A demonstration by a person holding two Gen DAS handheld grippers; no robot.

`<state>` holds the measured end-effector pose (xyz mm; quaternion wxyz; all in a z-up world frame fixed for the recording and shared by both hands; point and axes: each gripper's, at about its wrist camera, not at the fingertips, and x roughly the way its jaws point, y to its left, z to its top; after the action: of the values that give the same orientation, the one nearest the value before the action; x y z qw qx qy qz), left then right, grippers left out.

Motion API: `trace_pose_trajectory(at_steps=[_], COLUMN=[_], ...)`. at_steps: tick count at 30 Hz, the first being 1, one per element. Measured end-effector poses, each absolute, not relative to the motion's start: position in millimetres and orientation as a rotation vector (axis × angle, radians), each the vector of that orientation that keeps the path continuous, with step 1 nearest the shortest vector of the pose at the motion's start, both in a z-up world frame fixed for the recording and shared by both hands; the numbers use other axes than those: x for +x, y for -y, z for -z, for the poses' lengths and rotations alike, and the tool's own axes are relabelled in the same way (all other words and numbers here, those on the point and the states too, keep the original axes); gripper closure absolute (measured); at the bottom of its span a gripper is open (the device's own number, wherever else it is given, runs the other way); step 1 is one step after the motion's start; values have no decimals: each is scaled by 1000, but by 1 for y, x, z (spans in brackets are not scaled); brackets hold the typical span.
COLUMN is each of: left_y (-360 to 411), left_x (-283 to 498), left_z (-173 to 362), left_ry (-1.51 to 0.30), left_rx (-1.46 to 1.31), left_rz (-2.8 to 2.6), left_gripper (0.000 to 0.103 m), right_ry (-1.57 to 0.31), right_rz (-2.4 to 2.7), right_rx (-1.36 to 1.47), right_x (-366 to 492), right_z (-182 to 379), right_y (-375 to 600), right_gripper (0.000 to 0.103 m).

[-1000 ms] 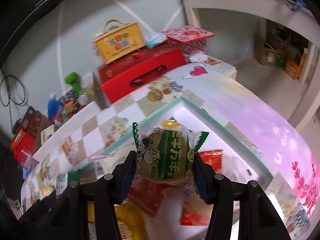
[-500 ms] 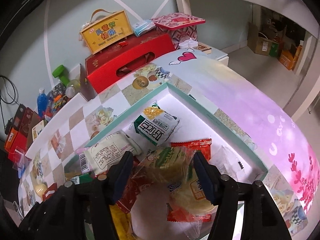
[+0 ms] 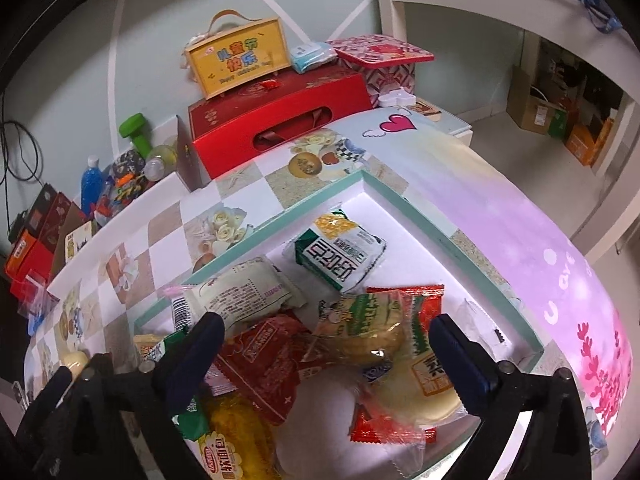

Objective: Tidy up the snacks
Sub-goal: 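Move both open tools back toward the cream cup bread and the red box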

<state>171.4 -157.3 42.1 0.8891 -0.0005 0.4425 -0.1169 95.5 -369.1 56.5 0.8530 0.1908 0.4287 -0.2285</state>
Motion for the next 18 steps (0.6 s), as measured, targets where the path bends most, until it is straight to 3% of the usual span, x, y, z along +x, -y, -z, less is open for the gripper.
trace_pose_trajectory(at_steps=[10,18], left_y=[125,48], left_x=[174,172], left_z=[-40,-53], left_ry=[-897,-870], left_rx=[-68,-148], left_rz=[214,109], left_gripper=[0,0], right_ry=[-868,-807], right_rz=[455,353], right_rx=[366,355], right_x=[102,112], right_z=[-66,-81], right_y=[353,317], right_gripper=[0,0])
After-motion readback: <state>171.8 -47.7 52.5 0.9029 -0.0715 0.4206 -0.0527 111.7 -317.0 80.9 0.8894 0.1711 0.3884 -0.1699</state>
